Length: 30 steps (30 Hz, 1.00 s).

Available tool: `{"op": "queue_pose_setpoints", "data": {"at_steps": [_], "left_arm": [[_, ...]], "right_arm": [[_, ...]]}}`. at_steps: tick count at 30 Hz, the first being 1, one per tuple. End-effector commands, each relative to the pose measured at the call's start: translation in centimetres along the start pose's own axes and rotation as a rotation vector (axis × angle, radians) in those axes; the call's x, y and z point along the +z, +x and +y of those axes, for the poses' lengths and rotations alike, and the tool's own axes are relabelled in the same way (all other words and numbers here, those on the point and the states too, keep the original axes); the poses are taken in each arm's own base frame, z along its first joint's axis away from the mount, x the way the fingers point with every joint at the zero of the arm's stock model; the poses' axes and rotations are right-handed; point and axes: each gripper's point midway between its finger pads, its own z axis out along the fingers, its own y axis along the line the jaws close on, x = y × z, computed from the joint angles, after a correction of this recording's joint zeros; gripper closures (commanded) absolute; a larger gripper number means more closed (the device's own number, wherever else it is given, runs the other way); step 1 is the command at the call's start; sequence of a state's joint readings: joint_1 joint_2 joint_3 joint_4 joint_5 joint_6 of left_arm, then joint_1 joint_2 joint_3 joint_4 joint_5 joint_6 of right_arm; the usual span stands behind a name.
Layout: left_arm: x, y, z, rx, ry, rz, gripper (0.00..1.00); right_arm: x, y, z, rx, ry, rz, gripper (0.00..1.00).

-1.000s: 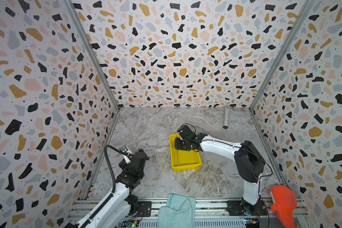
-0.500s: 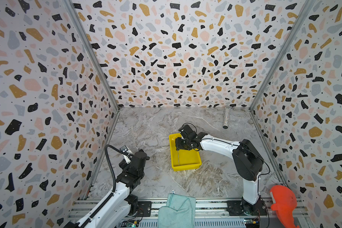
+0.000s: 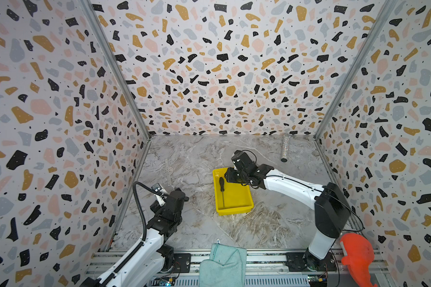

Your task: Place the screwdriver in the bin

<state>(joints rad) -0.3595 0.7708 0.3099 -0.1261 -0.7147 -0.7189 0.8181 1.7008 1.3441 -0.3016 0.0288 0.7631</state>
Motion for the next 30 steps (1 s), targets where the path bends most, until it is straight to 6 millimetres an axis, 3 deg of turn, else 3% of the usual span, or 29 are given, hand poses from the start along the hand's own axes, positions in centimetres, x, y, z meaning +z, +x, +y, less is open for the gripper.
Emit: {"op": "queue_pose_setpoints", "data": {"at_steps": [1,6,11,14,16,19,23,26,30], "left_arm": [[0.0,-0.6,-0.4,-0.017,0.019,-0.023,0.00],[0.3,-0.1,-0.8,-0.012,0.031,-0.003,0.00],[0.4,0.0,-0.7,0.000,0.013,0.009,0.00],[0.4,0.0,-0.8,0.000,0.016,0.007,0.00],[0.4,0.0,-0.7,-0.002,0.016,0.006,0.00],[0.5,0.0,-0.9,-0.003,0.019,0.005,0.00],[0.7,0.2,-1.0,0.013,0.013,0.022,0.00],[0.7,0.3,-0.9,0.017,0.008,0.024,0.00],[0.6,0.2,-0.9,0.013,0.009,0.021,0.00]], "right_arm": [[-3.7,-1.7,-2.9,-0.077,0.097,-0.106,0.56],[-6.9,-1.5,-9.3,-0.187,0.234,-0.185,0.50],[-8.2,2.2,-15.8,-0.324,0.433,-0.187,0.41],[-8.7,3.8,-17.7,-0.303,0.486,-0.185,0.39],[-9.1,3.8,-17.8,-0.276,0.482,-0.203,0.37],[-10.3,2.3,-17.6,-0.281,0.498,-0.281,0.35],[-13.4,-2.2,-18.4,-0.321,0.618,-0.496,0.33],[-16.5,-6.0,-20.7,-0.282,0.714,-0.697,0.17],[-17.6,-7.0,-25.1,-0.256,0.716,-0.840,0.14]]}}
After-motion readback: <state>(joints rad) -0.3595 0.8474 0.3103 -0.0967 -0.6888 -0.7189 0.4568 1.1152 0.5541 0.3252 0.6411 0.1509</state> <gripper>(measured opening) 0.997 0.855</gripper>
